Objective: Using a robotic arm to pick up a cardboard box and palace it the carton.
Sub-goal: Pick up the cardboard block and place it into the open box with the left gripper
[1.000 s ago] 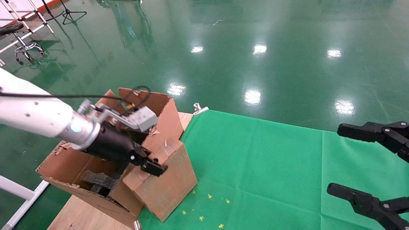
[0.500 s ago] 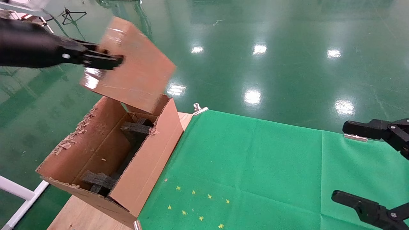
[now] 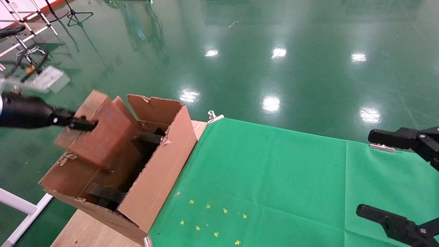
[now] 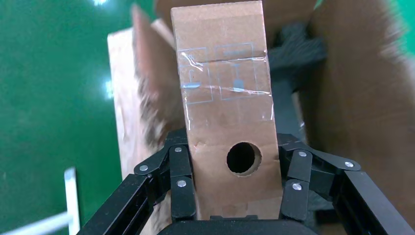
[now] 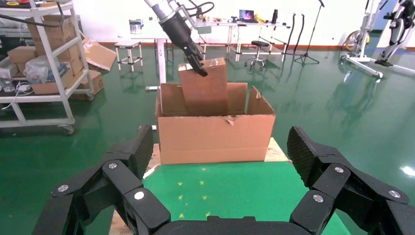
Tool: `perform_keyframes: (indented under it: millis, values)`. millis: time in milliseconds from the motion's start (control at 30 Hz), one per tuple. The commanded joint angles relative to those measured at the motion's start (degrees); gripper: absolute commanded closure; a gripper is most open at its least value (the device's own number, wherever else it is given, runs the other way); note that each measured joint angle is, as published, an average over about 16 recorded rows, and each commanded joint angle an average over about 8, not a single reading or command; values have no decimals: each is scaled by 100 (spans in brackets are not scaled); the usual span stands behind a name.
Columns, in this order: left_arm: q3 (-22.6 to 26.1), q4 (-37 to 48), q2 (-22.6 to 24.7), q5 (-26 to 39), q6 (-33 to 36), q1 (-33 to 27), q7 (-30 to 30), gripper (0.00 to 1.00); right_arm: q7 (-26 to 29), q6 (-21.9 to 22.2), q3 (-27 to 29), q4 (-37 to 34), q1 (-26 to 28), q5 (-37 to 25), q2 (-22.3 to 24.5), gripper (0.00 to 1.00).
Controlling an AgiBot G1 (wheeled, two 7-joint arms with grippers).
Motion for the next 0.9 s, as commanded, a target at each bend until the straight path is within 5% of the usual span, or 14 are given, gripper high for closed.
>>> perform_keyframes:
  millis: [33, 533, 833, 900]
  values:
    - [52, 355, 29, 69, -115, 94, 201, 100, 0, 0, 0, 0, 0, 0, 0, 0]
    - [135, 2338, 716, 134, -861, 300, 1265, 100, 0, 0, 0, 0, 0, 0, 0, 0]
    - [294, 3373, 1364, 444, -1421, 199, 1217, 100, 0, 0, -1, 0, 0, 0, 0, 0]
    - [316, 3544, 1482, 490, -1518, 169, 1161, 88, 0, 0, -1, 0, 0, 0, 0, 0]
